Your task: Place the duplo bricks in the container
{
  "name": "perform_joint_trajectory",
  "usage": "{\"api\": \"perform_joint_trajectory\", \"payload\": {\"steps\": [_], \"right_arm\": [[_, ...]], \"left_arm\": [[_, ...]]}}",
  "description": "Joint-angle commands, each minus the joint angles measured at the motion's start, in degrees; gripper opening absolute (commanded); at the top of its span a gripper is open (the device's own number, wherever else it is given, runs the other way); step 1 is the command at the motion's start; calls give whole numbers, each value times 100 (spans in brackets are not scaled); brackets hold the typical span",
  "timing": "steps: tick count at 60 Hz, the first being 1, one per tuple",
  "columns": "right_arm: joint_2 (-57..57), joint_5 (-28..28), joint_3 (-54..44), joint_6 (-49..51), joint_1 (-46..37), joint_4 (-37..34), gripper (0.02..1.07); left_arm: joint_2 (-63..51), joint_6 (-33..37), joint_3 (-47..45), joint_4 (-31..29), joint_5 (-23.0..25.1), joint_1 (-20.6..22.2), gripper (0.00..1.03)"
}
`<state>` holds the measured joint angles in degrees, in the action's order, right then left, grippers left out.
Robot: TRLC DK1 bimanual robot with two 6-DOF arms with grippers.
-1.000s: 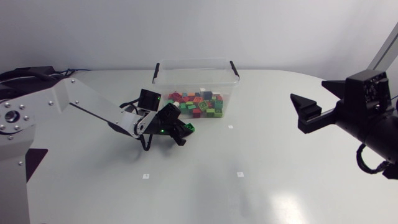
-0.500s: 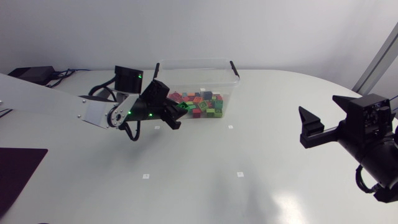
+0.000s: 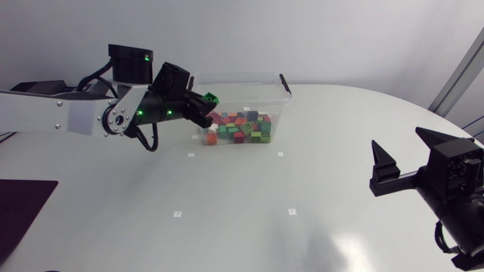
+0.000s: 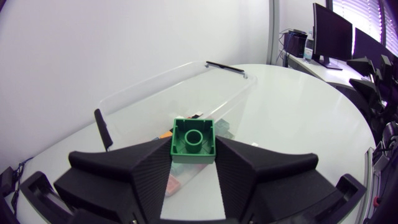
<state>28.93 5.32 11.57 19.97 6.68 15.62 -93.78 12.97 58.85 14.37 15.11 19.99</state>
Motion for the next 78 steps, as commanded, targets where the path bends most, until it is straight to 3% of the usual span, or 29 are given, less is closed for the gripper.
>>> {"api": "perform_joint_trajectory", "payload": {"steps": [1,17,27,39,44,46,49,61,78], "right_arm": [[-168,118,-270,95,35,117,102],[-1539,461,-894,-133,53,20,102],[-2858,461,-1157,-63,106,-560,102],[-2928,584,-1184,-72,114,-788,102],[-2928,593,-1184,-72,123,-832,102],[-2928,593,-1184,-72,123,-841,102],[-2928,593,-1184,-72,123,-841,102],[-2928,593,-1184,-72,141,-841,102],[-2937,610,-1184,-54,132,-806,102]], "left_arm": [[88,-190,364,-22,-105,-65,42],[-457,-234,1006,48,-378,-100,43],[-993,-216,1375,224,-518,-118,43],[-1661,-207,1937,330,-624,-127,45],[-1837,-181,2095,330,-694,-127,55],[-1951,-172,2192,330,-738,-118,79],[-2048,-102,2262,312,-756,-100,100],[-1899,4,2210,268,-870,-153,100],[-440,250,1269,321,-905,-373,99]]}}
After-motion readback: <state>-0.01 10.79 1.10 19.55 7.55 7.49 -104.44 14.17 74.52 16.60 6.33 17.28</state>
